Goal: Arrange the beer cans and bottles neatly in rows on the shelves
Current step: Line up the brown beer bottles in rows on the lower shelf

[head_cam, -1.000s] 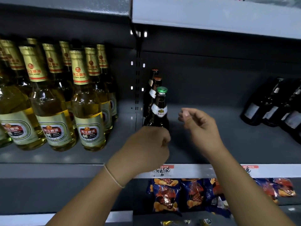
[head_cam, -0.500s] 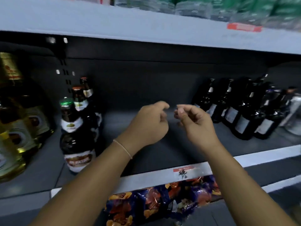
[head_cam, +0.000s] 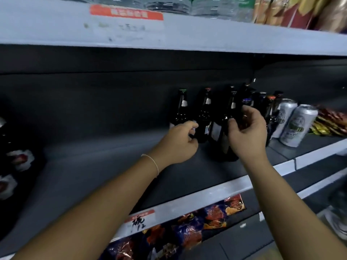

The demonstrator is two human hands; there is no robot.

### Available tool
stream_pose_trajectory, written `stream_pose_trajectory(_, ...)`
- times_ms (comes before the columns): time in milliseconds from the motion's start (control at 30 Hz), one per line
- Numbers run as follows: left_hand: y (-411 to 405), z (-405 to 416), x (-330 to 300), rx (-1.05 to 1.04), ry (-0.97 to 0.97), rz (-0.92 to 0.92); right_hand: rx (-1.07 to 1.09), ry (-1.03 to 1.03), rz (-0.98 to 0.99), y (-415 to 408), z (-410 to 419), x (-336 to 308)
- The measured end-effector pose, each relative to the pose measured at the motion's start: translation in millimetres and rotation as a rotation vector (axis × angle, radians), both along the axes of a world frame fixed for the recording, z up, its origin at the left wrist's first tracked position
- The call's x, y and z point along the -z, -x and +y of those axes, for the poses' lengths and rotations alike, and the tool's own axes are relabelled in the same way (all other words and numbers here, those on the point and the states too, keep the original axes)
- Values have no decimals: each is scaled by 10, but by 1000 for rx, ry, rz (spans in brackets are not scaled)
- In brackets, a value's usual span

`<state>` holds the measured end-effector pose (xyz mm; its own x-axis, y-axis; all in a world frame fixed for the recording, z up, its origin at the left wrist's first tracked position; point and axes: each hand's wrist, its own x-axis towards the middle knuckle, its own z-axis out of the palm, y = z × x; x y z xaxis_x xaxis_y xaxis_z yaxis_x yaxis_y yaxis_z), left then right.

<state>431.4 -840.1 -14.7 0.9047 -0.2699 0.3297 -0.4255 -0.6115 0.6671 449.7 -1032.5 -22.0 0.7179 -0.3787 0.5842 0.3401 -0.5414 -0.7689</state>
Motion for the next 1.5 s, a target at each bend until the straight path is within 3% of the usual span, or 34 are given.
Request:
stream_pose_trajectory(400,-400,-714,155,42,49,129,-79,-13,365,-464,-443,-28)
stream_pose_trajectory(733,-388,-645,338,-11,65,198,-92,57,233,-703,-527,259)
stream_pose_trajectory(1033,-125,-241,302,16,106,182,-199,28,41,-129,386,-71)
stream_pose_trajectory(1200,115,184,298,-200,191,128,-310,-89,69,0,982,-123)
stream_pose_trajectory(1367,258,757,401,-432,193,134,-390,-46,60,159,1611,-142)
stream_pose_trajectory(1500,396,1278,426,-414,325,139,-508,-55,155,222,2029,-203)
